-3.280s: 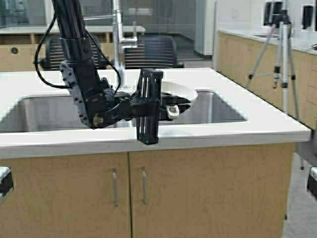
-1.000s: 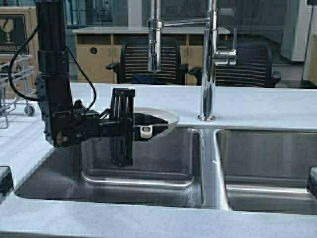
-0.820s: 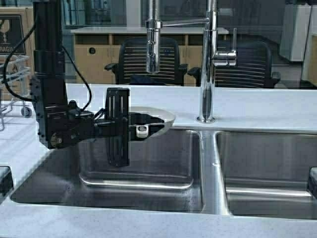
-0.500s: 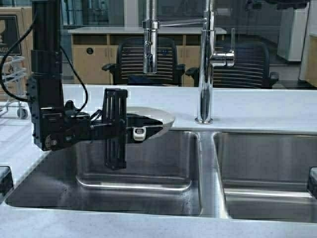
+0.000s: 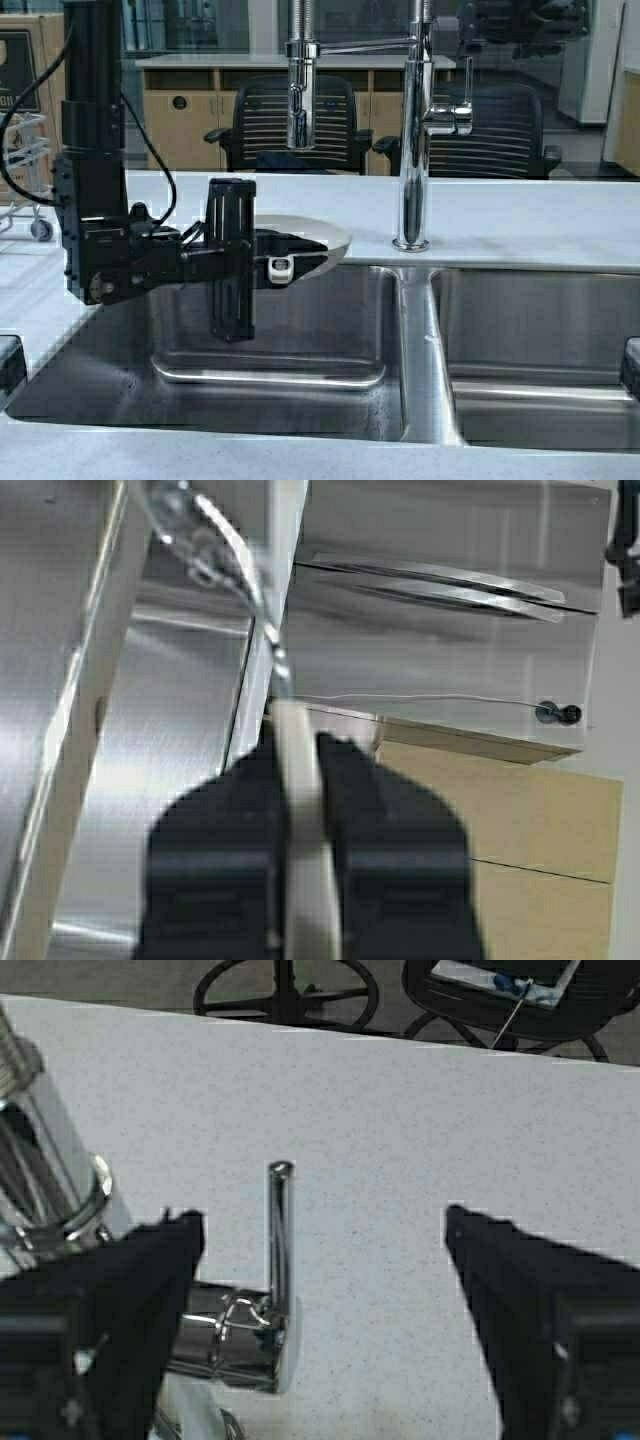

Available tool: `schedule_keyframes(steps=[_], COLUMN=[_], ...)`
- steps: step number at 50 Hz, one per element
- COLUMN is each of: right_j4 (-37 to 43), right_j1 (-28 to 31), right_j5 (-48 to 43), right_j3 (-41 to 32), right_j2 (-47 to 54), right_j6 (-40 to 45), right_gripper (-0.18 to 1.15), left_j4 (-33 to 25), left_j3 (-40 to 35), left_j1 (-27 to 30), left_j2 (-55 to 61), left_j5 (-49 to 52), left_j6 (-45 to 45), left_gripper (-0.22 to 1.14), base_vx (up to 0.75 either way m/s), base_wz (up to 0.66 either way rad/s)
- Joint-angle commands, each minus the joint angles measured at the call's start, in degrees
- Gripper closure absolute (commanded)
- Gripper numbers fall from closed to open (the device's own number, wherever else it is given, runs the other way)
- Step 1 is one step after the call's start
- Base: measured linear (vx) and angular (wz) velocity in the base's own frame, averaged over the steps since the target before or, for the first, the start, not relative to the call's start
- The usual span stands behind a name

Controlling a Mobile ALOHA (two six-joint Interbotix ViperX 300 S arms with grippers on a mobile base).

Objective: Wash the pan

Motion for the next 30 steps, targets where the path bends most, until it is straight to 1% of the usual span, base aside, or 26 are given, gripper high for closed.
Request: schedule_keyframes(steps=[1,15,21,30], right_j4=[0.0,0.26,0.62,1.93], right_j1=[0.09,0.0,-0.09,-1.85], right_j5=[0.35,3.6,4.75,7.12], right_j3=[-4.48,-10.99,-12.22,-13.18], right_j2=[1.93,8.44,9.76,10.37], right_j6=[0.09,0.18,0.18,0.44], right_gripper=[-0.06,-0.06,-0.06,-0.06], left_j4=[-0.09,-0.09,-0.09,-0.09], left_j3=[-0.53,-0.97,-0.97,-0.97], left_j1=[-0.18,-0.18,-0.18,-0.18], left_j2=[-1.93,-1.32,-1.23,-1.23], left_j5=[-1.05,-1.05,-1.05,-1.05], left_j6=[1.23,0.97,0.97,0.97], left_gripper=[0.89,0.89,0.89,0.89], base_vx=[0.0,0.0,0.0,0.0], base_wz=[0.0,0.0,0.0,0.0])
